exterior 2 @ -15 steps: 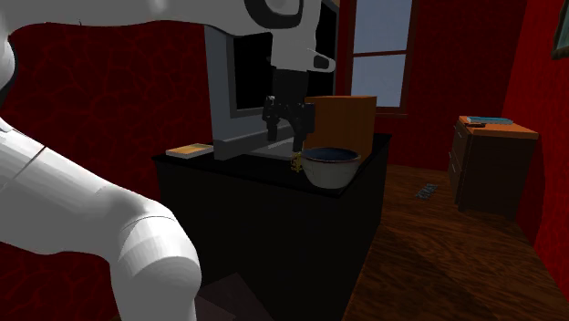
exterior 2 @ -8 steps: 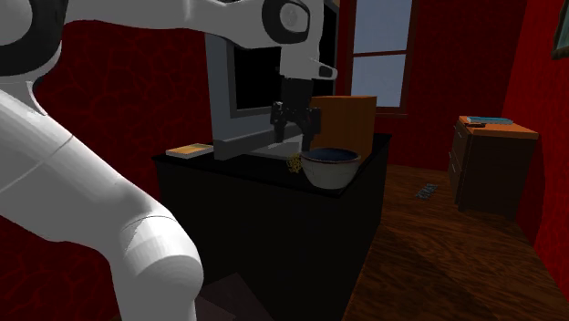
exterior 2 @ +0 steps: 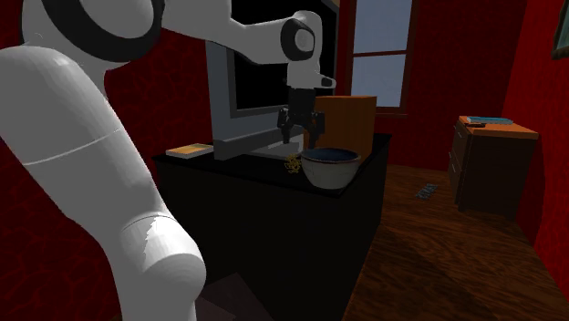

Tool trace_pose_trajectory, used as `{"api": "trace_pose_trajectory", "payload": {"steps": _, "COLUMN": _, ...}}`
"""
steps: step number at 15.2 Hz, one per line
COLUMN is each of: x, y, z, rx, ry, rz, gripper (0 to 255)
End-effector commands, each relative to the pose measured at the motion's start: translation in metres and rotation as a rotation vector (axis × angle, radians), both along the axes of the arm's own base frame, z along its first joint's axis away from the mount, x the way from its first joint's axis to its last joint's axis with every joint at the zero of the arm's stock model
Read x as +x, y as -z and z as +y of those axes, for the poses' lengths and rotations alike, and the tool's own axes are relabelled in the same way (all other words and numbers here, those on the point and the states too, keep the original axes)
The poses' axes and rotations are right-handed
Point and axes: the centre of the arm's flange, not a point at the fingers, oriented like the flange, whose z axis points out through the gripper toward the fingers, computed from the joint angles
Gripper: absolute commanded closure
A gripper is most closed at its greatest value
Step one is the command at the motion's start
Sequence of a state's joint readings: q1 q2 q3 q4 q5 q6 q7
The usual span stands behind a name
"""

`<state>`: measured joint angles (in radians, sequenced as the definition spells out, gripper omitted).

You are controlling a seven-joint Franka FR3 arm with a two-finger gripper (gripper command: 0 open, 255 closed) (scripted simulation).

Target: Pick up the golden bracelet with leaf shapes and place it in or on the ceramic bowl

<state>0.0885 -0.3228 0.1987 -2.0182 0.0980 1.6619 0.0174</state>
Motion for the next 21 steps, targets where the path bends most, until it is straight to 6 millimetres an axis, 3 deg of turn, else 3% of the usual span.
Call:
{"api": "trace_pose_trajectory", "payload": {"steps": 1, "x": 0.017, "y": 0.007, "z": 0.02, "rx": -0.007, "ry": -0.032, "rz": -0.004, "gripper": 0}}
{"api": "trace_pose_trajectory", "payload": {"steps": 14, "x": 0.112, "y": 0.047, "z": 0.158, "rx": -0.059, "ry": -0.23, "rz": -0.029, "gripper": 0}}
{"api": "trace_pose_trajectory", "payload": {"steps": 21, "x": 0.112, "y": 0.084, "z": 0.156, "rx": -0.059, "ry": -0.23, "rz": -0.029, "gripper": 0}}
